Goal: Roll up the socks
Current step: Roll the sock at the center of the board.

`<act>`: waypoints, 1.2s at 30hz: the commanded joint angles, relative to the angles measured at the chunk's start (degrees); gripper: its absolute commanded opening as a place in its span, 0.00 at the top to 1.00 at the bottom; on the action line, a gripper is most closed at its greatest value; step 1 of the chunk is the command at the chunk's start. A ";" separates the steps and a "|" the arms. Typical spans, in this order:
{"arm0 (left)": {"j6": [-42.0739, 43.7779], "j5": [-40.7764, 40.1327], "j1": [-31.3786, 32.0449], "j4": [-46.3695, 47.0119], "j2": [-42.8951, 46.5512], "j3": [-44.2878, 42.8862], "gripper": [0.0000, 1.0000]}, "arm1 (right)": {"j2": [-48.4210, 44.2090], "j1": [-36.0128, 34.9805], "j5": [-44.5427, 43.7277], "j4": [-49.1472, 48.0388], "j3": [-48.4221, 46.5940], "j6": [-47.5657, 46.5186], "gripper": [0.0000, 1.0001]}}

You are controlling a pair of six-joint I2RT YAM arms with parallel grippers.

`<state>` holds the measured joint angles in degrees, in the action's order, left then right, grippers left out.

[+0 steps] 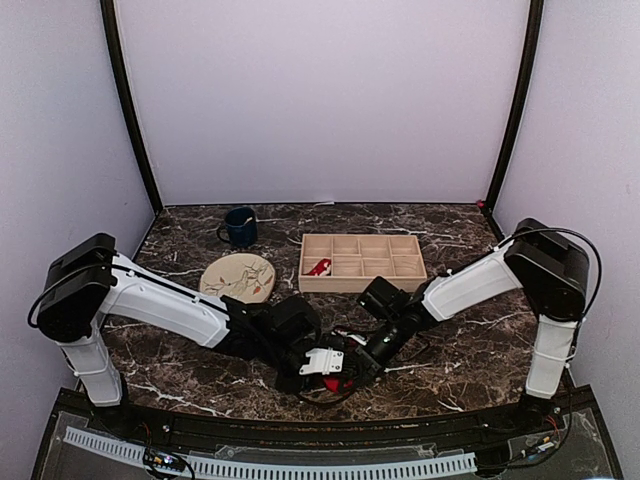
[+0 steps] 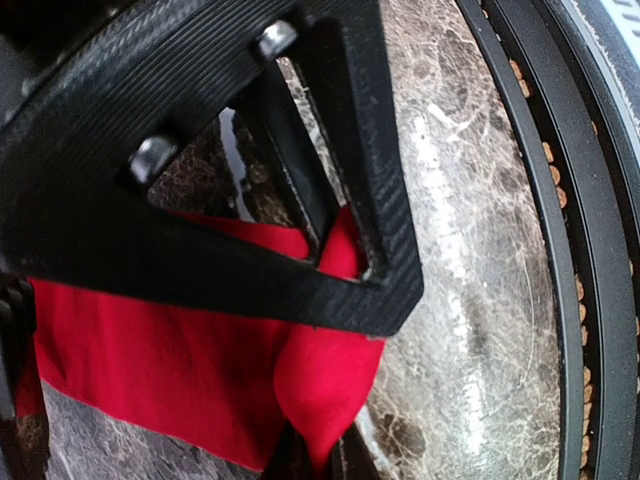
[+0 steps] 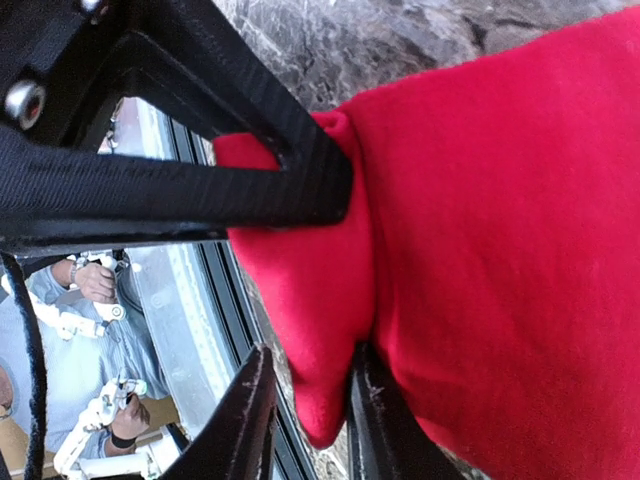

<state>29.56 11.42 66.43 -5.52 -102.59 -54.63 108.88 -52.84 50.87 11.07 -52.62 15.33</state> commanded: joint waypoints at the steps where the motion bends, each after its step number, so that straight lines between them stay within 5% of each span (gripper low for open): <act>1: -1.12 1.73 -0.83 -5.01 -2.08 -0.71 0.99 | -1.97 1.08 -2.03 -1.97 2.54 1.52 0.75; 36: -6.97 17.99 -8.57 -17.53 -9.02 -10.31 1.00 | -14.40 3.97 -14.66 -12.07 13.44 5.91 0.71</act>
<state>24.18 27.22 58.76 -16.67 -109.40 -64.42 97.03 -49.25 40.36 1.39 -40.53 21.56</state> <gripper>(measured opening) 0.056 0.294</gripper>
